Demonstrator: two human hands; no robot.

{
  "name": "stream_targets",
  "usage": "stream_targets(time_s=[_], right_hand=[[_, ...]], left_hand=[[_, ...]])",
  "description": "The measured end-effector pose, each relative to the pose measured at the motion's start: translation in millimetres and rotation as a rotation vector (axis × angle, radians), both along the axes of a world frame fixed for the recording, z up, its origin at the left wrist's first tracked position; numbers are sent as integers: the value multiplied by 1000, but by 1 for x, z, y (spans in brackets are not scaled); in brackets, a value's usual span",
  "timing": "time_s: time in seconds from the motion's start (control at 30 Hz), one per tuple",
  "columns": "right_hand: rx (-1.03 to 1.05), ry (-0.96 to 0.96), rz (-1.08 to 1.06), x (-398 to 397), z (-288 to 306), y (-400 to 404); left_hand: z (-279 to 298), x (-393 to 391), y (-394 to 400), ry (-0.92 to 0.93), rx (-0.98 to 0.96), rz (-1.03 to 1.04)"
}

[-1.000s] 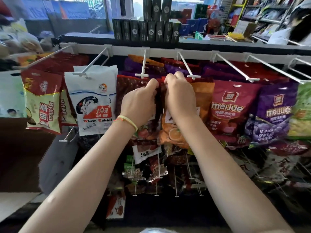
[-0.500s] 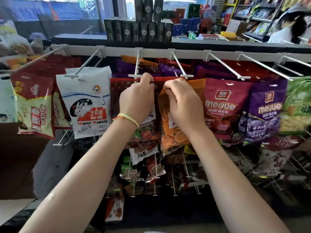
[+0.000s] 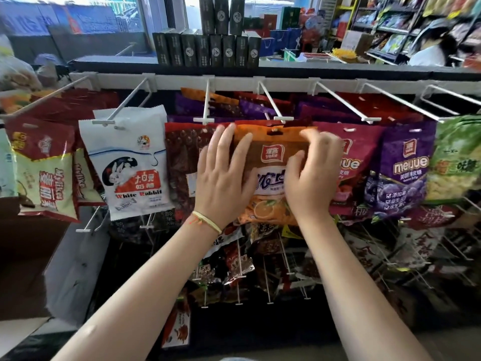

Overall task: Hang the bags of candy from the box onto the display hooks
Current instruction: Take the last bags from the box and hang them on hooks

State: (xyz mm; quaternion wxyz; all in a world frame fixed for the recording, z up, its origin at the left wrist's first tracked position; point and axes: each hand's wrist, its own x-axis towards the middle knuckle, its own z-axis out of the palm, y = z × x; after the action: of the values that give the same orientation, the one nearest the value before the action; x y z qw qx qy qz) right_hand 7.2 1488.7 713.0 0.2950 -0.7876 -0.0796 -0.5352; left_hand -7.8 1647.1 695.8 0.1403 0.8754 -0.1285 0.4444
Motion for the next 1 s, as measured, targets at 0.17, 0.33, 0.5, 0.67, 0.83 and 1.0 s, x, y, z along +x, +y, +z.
stream_targets(time_s=[0.17, 0.33, 0.5, 0.67, 0.83, 1.0], right_hand=[[99, 282, 139, 8, 2, -8], [-24, 170, 44, 11, 23, -24], [-229, 301, 224, 44, 77, -23], [-393, 658, 334, 90, 98, -16], [-422, 882, 461, 113, 109, -5], [-348, 998, 593, 116, 106, -11]], left_hand=[[1, 13, -5, 130, 107, 74], [9, 11, -14, 58, 111, 93], [25, 23, -34, 140, 159, 161], [24, 30, -38, 169, 171, 216], [25, 28, -39, 182, 179, 246], [24, 29, -39, 193, 170, 241]])
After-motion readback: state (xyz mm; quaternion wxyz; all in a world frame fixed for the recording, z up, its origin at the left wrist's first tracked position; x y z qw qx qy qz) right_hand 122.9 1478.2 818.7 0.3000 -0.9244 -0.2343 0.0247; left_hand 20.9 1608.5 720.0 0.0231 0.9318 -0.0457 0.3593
